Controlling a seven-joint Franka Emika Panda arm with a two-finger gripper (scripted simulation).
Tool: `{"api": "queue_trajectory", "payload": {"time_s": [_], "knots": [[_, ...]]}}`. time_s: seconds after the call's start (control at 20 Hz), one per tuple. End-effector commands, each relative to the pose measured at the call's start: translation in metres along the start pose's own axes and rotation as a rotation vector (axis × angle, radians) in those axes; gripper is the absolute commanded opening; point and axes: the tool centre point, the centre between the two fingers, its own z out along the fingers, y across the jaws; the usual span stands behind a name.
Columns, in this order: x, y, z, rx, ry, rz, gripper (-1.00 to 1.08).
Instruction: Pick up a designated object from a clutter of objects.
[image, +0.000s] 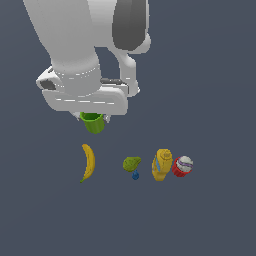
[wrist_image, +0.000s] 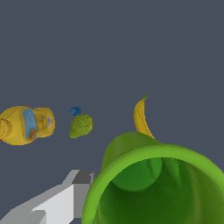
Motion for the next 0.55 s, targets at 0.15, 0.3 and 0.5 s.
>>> {"api": "queue_trajectory", "payload": {"time_s": [0.15, 0.3, 0.5], "knots": [[-0.007, -0.001, -0.032, 0.0, 0.0, 0.0, -1.0], [-0.009, -0.001, -0.041, 0.0, 0.0, 0.0, -1.0], [-0.008, -0.001, -0.045, 0.0, 0.0, 0.0, -1.0]]}}
